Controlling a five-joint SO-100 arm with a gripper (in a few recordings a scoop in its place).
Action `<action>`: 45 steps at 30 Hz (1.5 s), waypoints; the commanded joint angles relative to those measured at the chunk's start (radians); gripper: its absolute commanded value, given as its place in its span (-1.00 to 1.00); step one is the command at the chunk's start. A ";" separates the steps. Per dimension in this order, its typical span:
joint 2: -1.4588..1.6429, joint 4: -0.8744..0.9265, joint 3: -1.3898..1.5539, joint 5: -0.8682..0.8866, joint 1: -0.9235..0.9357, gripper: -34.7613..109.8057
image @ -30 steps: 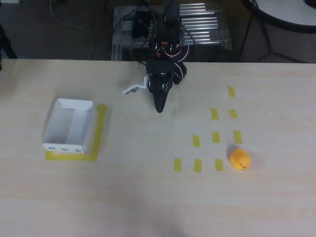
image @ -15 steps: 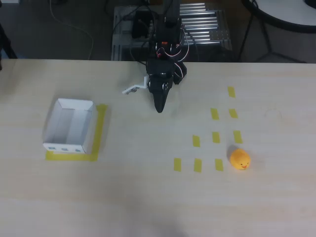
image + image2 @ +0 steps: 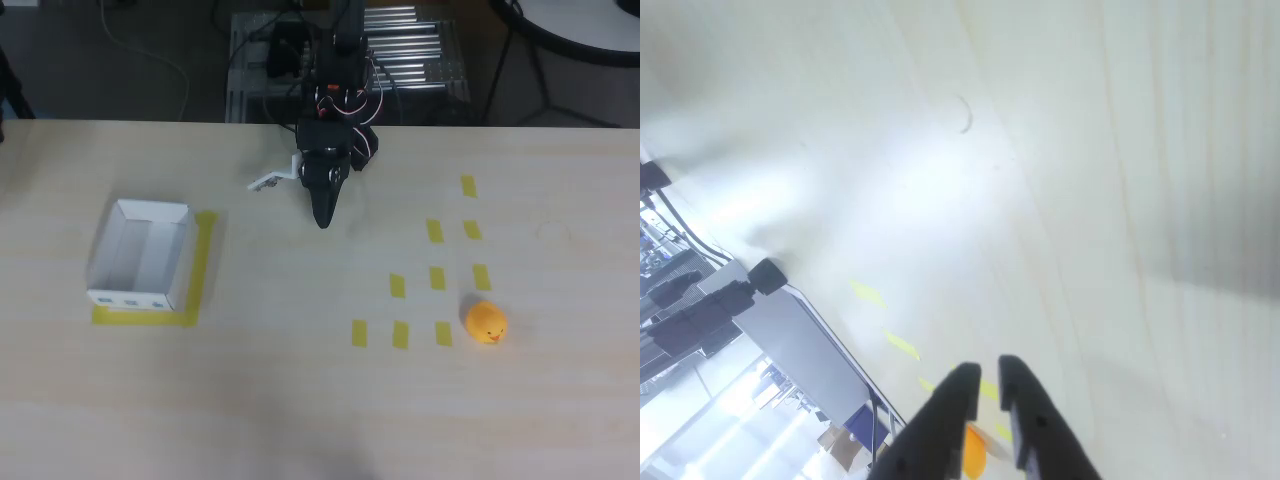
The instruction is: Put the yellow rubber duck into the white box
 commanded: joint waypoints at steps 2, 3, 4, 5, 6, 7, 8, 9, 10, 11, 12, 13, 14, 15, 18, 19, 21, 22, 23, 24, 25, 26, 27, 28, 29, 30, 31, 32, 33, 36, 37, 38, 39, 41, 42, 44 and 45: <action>0.051 0.002 0.008 0.003 -0.006 -0.52; 0.051 0.000 0.009 -0.003 -0.026 -0.52; 0.051 0.000 0.009 -0.006 -0.029 -0.52; 0.051 0.000 0.009 -0.005 -0.026 -0.52; 0.051 -0.002 0.009 -0.008 -0.028 -0.52; 0.051 -0.002 0.009 -0.011 -0.031 -0.52; 0.051 -0.002 0.009 -0.012 -0.038 -0.52; 0.051 -0.002 0.009 -0.011 -0.048 -0.52; 0.051 -0.002 0.009 -0.008 -0.055 -0.52; 0.051 0.002 0.009 -0.008 -0.060 -0.52; 0.051 0.003 0.008 -0.006 -0.061 -0.52; 0.051 0.003 0.008 -0.015 -0.061 -0.52; 0.043 -0.025 0.005 -0.046 -0.060 -0.52; 0.021 -0.064 -0.012 -0.083 -0.051 -0.52; -0.087 -0.216 -0.114 -0.187 -0.005 -0.52; -0.138 -0.262 -0.156 -0.219 0.006 -0.52; -0.255 -0.299 -0.262 -0.265 0.008 -0.52; -0.318 -0.287 -0.324 -0.308 -0.002 -0.52; -0.380 -0.275 -0.383 -0.342 -0.014 -0.52; -0.449 -0.252 -0.453 -0.371 -0.025 -0.52; -0.512 -0.222 -0.518 -0.410 -0.040 -0.52; -0.577 -0.184 -0.592 -0.453 -0.060 -0.52; -0.637 -0.147 -0.658 -0.492 -0.078 -0.52; -0.696 -0.106 -0.727 -0.518 -0.092 -0.52; -0.750 -0.071 -0.788 -0.525 -0.106 -0.52; -0.804 -0.040 -0.845 -0.529 -0.112 -0.52; -0.853 -0.018 -0.896 -0.560 -0.112 -0.50; -0.897 -0.009 -0.939 -0.601 -0.112 -0.48; -0.937 -0.009 -0.973 -0.627 -0.118 -0.47; -1.052 -0.029 -1.065 -0.669 -0.163 -0.40; -1.088 -0.031 -1.091 -0.692 -0.179 -0.35; -1.123 -0.025 -1.120 -0.721 -0.198 -0.31; -1.161 -0.009 -1.154 -0.758 -0.215 -0.27; -1.230 0.020 -1.224 -0.782 -0.236 -0.13; -1.262 0.037 -1.258 -0.790 -0.247 -0.07; -1.325 0.069 -1.321 -0.830 -0.278 0.02; -1.359 0.092 -1.353 -0.859 -0.296 0.06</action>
